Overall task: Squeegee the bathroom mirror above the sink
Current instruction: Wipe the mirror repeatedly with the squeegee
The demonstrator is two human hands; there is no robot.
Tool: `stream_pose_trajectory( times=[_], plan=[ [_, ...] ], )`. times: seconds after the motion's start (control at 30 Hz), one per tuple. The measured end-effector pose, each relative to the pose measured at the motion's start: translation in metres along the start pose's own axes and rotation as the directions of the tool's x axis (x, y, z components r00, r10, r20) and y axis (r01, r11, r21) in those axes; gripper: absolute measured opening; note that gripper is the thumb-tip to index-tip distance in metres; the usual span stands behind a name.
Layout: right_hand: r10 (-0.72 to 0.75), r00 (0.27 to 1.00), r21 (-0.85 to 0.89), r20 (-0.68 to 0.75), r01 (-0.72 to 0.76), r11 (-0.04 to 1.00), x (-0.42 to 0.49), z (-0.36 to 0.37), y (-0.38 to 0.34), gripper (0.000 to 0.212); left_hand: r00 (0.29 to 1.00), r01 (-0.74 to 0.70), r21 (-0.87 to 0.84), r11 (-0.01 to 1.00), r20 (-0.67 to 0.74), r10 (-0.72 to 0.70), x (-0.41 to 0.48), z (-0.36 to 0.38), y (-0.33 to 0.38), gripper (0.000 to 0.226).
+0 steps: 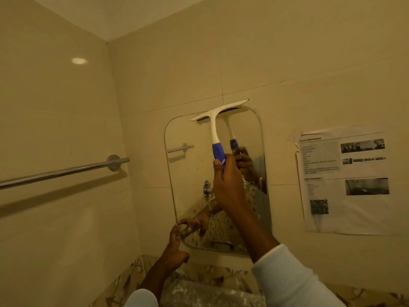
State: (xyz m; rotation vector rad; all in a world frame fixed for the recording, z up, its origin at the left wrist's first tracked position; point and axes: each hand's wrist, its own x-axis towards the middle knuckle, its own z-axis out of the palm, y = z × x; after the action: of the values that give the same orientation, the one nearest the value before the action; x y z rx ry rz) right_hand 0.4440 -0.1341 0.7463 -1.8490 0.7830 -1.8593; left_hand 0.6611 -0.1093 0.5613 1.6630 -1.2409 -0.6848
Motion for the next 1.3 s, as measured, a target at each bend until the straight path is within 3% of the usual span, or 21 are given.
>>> stream_pose_trajectory(
  times=[0.5, 0.7, 0.97, 1.17, 1.3],
  plan=[
    [0.098, 0.995, 0.005, -0.003, -0.098, 0.995, 0.003, 0.003, 0.03, 0.042, 1.0, 0.018, -0.062, 0.998, 0.011, -0.017, 0.005, -0.003, -0.004, 0.125],
    [0.139, 0.99, 0.036, 0.003, -0.139, 0.99, -0.023, -0.006, 0.044, 0.019, 1.0, -0.005, -0.07, 0.998, 0.009, 0.006, 0.002, -0.002, -0.005, 0.124],
    [0.271, 0.963, 0.077, 0.017, -0.271, 0.959, -0.078, -0.012, 0.068, 0.048, 0.999, -0.029, -0.039, 0.999, 0.018, 0.03, 0.001, -0.003, -0.008, 0.125],
    [0.337, 0.941, 0.067, 0.034, -0.338, 0.939, -0.108, -0.019, 0.086, 0.032, 0.999, -0.046, -0.06, 0.997, 0.026, 0.047, 0.002, -0.003, -0.01, 0.123],
    [0.303, 0.953, 0.115, -0.021, -0.299, 0.947, -0.125, -0.021, 0.076, 0.029, 0.999, -0.032, -0.069, 0.997, 0.025, 0.034, 0.004, -0.002, -0.011, 0.125]
  ],
)
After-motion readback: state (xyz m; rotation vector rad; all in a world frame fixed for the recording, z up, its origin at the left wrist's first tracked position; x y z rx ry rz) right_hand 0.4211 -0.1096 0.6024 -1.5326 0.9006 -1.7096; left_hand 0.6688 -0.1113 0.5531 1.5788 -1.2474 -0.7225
